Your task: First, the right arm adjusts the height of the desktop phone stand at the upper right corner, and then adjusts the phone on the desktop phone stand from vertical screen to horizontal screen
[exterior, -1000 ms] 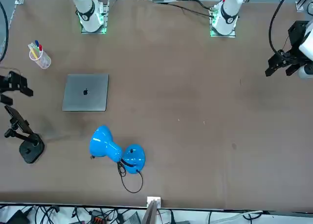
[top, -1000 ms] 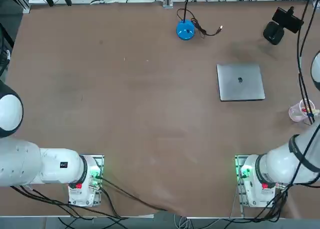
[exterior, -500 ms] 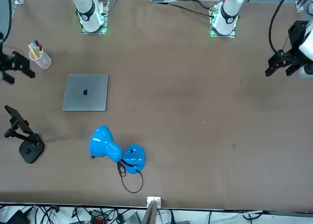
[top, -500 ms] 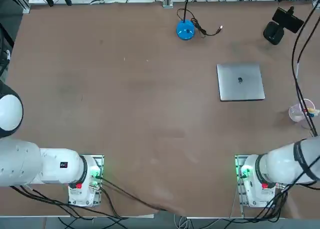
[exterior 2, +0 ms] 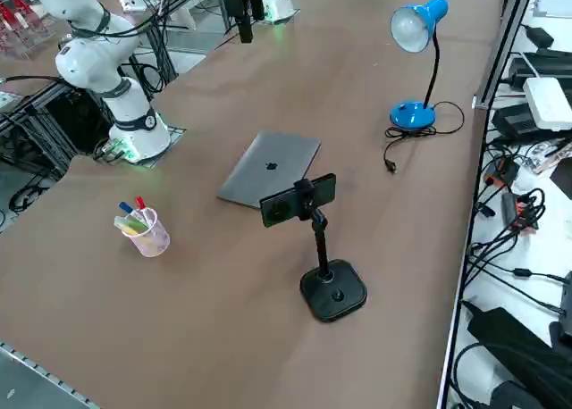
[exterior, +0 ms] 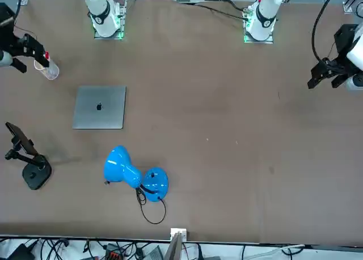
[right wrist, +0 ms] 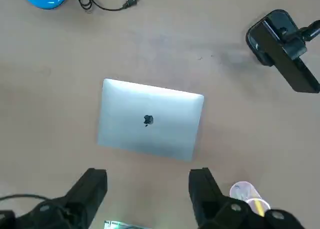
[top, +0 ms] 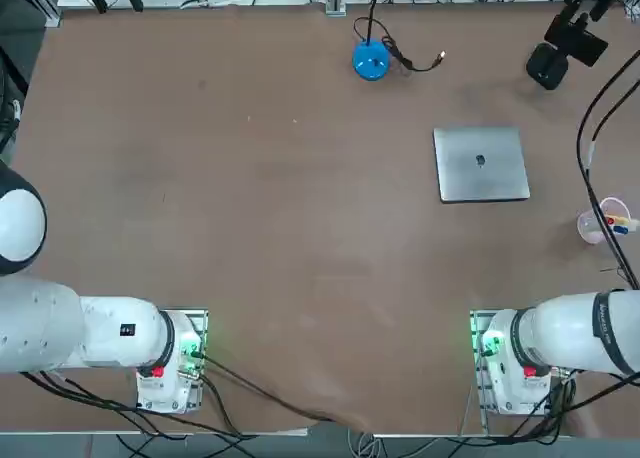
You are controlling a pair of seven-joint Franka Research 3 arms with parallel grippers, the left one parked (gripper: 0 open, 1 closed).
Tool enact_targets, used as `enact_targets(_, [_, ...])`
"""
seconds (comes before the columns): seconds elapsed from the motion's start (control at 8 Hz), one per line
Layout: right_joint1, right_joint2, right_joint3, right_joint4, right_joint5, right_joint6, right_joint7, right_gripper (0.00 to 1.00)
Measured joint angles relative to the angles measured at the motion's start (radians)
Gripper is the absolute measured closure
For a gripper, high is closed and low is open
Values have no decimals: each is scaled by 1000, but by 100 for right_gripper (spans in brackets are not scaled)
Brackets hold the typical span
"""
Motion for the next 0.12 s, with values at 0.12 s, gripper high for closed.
enact_targets(0.12, [0,-2,0,1,0,-8,1,0])
